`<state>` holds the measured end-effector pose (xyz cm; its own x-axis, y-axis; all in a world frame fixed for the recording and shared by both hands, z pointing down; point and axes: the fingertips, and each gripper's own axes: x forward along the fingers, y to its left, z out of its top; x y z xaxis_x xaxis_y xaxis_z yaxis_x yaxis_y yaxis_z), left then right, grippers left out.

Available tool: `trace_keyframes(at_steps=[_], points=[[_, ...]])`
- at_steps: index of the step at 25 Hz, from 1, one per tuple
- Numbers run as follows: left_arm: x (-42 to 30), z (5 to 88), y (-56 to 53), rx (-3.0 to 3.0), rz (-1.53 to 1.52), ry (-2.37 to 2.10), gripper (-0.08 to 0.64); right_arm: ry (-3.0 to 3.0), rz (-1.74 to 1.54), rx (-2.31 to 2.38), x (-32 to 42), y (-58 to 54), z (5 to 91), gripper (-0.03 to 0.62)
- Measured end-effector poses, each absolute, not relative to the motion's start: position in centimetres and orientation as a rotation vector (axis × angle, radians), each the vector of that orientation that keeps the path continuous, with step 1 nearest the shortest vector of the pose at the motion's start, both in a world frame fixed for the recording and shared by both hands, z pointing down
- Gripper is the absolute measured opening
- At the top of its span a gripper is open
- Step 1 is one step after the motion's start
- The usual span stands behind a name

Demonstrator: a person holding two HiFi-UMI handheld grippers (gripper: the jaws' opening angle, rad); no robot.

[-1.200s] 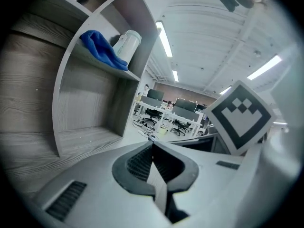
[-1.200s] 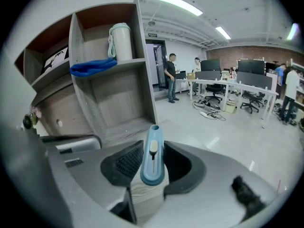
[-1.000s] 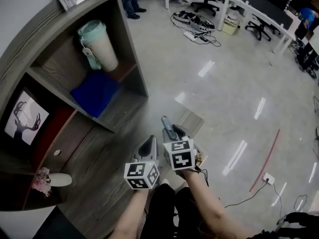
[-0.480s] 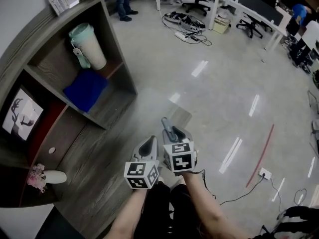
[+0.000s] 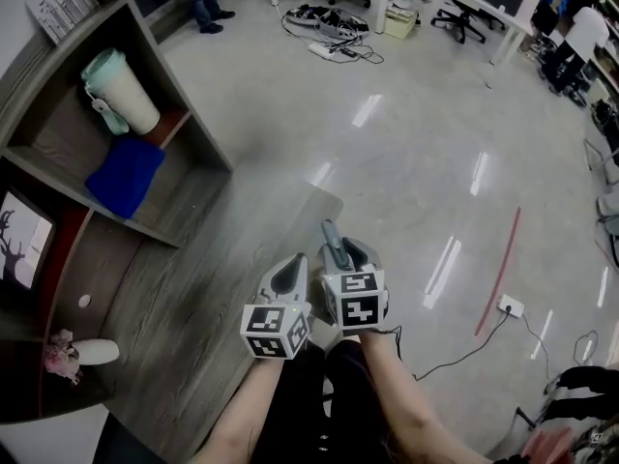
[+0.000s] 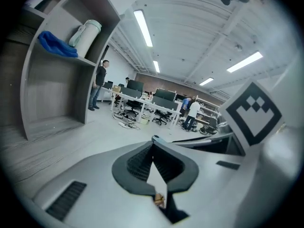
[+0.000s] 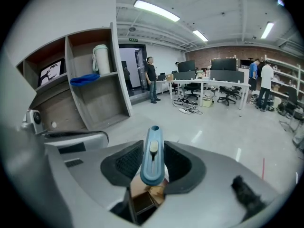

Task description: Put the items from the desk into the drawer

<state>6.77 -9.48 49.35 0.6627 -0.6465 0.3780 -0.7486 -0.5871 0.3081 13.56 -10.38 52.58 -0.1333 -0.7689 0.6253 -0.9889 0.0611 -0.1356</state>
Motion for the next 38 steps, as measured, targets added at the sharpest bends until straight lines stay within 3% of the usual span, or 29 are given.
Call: trace_keyframes(at_steps=[12,38], points=[[11.9,51.9,-6.2,2.495,0.416,-0.928,0.009,-1.847,0.872,1.848,18.4,-6.2,56.6,0.14],[7.8,58.1,-4.3,2.354,0.437,-1.103,0.009,-1.931,1.046,1.637,12.8,-6.2,65.8,0.14]])
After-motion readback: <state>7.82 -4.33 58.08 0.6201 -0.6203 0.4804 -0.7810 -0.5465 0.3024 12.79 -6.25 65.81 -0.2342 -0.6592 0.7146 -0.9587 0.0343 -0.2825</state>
